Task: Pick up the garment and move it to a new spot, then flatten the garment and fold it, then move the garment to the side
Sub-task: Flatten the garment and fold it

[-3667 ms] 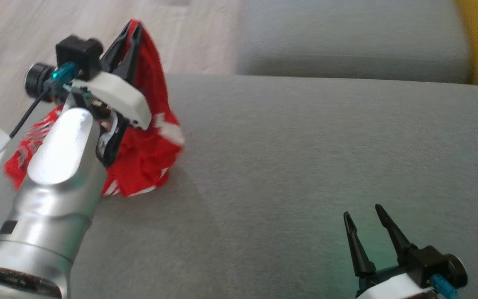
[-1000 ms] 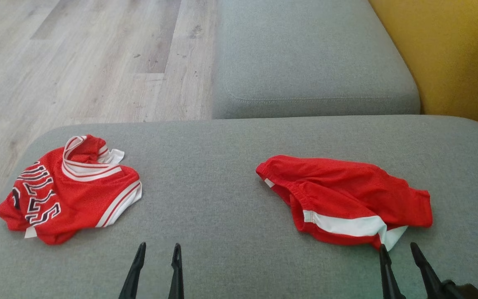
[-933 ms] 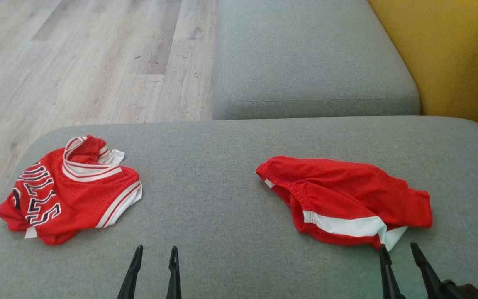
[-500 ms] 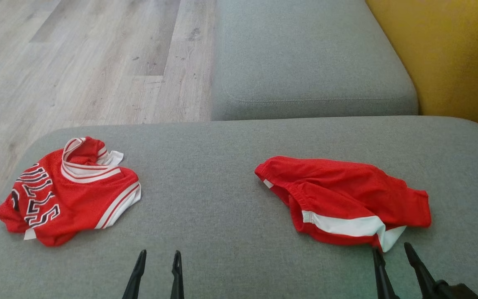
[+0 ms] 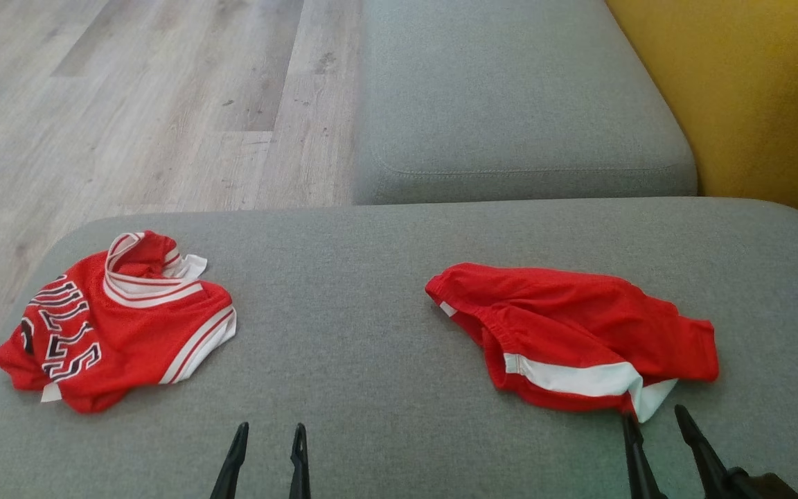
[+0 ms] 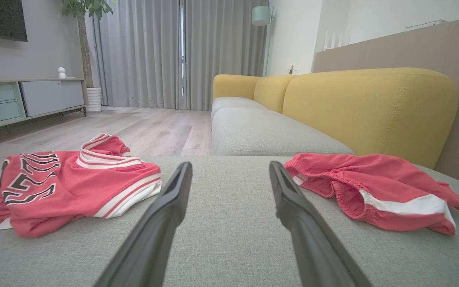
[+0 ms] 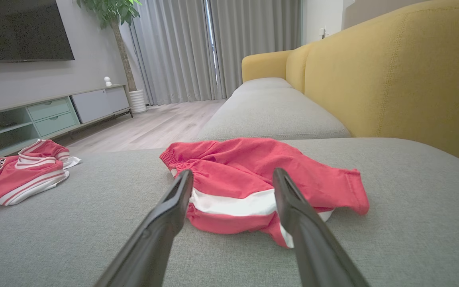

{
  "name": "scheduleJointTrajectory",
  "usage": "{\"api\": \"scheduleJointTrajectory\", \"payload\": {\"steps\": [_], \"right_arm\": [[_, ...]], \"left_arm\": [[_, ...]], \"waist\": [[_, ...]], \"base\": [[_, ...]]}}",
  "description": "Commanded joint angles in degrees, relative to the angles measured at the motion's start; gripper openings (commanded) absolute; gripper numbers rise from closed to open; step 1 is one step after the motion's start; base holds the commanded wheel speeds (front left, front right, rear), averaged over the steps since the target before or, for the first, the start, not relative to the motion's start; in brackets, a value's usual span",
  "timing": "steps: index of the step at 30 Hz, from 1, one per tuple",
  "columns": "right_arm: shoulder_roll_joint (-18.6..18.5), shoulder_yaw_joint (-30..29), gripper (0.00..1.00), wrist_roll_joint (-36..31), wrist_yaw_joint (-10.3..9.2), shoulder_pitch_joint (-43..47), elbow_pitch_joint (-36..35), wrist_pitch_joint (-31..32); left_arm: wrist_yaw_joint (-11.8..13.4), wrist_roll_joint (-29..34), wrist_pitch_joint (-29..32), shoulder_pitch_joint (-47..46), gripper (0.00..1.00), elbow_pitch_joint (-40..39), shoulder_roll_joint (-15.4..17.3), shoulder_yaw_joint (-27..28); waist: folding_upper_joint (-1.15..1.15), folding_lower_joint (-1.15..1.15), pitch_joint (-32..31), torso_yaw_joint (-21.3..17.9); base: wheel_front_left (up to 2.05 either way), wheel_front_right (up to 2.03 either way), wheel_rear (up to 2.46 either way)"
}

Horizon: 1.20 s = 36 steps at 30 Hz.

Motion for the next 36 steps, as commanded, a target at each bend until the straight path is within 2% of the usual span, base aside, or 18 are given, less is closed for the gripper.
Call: {"api": "scheduleJointTrajectory", "payload": {"steps": [1,9,16,25,36], "right_arm": [[-0.6,1.1,1.00,-0.6,-0.04,-2.4,-1.7,-0.6],[-0.6,1.9,1.00,-1.1,-0.04,-3.2,-1.7,-0.6],[-0.6,2.9,1.00,-1.7,-0.04,-4.1,-2.1,-0.6],[-1.7,4.4,1.00,-2.3,-0.04,-6.2,-2.9,-0.6],[-3.5,6.2,1.00,-1.9,-0.04,-9.3,-3.1,-0.6]], "left_arm": [[0.2,-0.2,-0.5,-2.4,1.00,-1.6,-0.4,1.6],[0.1,-0.7,-0.5,-2.4,1.00,-1.1,-0.4,1.5],[-1.7,-1.3,-0.5,-5.7,1.00,2.9,-0.4,-0.5],[-5.3,-6.4,-0.5,-17.3,1.00,14.6,-0.4,-7.8],[-9.9,-15.3,2.2,-34.8,1.00,30.4,-0.4,-18.9]], "waist": [[0.00,0.00,0.0,-0.1],[0.00,0.00,0.7,-1.6],[0.00,0.00,3.2,-5.0],[0.00,0.00,8.2,-10.7],[0.00,0.00,14.7,-15.4]], "base": [[0.00,0.00,0.00],[0.00,0.00,0.00],[0.00,0.00,0.00],[0.00,0.00,0.00],[0.00,0.00,0.00]]}}
